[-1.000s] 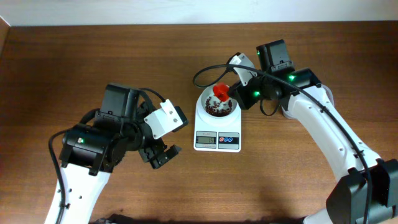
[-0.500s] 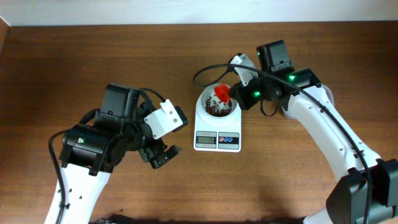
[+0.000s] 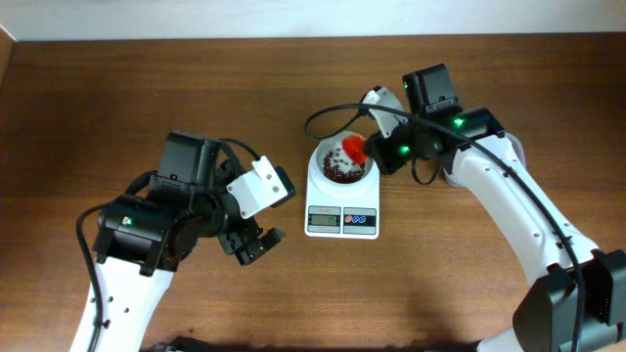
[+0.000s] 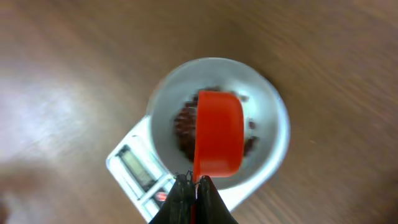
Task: Scoop and weigh 50g on scale
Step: 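Tilt the red scoop to pour beans into the white bowl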
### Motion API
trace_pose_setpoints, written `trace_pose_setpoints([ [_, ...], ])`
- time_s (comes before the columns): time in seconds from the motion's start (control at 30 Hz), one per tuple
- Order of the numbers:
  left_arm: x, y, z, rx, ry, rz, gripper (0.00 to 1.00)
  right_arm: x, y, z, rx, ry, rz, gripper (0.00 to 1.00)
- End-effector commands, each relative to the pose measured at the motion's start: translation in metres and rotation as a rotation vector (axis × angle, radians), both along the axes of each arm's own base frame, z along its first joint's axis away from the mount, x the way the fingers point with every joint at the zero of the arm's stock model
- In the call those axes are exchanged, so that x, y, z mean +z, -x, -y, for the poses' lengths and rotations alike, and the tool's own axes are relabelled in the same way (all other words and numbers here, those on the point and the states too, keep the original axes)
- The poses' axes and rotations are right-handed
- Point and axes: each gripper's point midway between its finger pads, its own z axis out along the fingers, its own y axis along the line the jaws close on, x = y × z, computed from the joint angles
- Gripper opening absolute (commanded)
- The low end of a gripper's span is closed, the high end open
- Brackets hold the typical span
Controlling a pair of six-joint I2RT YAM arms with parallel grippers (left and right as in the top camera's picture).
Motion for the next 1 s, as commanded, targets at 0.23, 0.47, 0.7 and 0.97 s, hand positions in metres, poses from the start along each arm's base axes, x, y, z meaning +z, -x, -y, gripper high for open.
trace_pose_setpoints([
  [0.23, 0.007, -0.002, -0.001, 0.010, 0.008, 0.020, 0.99, 0.005, 0.000, 0.006, -0.002, 0.043, 0.038, 0.04],
  [0.47, 0.007, -0.002, -0.001, 0.010, 0.008, 0.020, 0.99, 0.005, 0.004, 0.002, 0.029, 0.031, 0.034, 0.04],
  [0.7, 0.007, -0.002, -0.001, 0.010, 0.008, 0.020, 0.99, 0.007, 0.005, -0.002, 0.037, 0.019, 0.039, 0.04],
  [0.97, 0.007, -0.002, -0.001, 0.010, 0.008, 0.020, 0.99, 0.026, -0.004, -0.002, -0.033, -0.035, 0.070, 0.04],
])
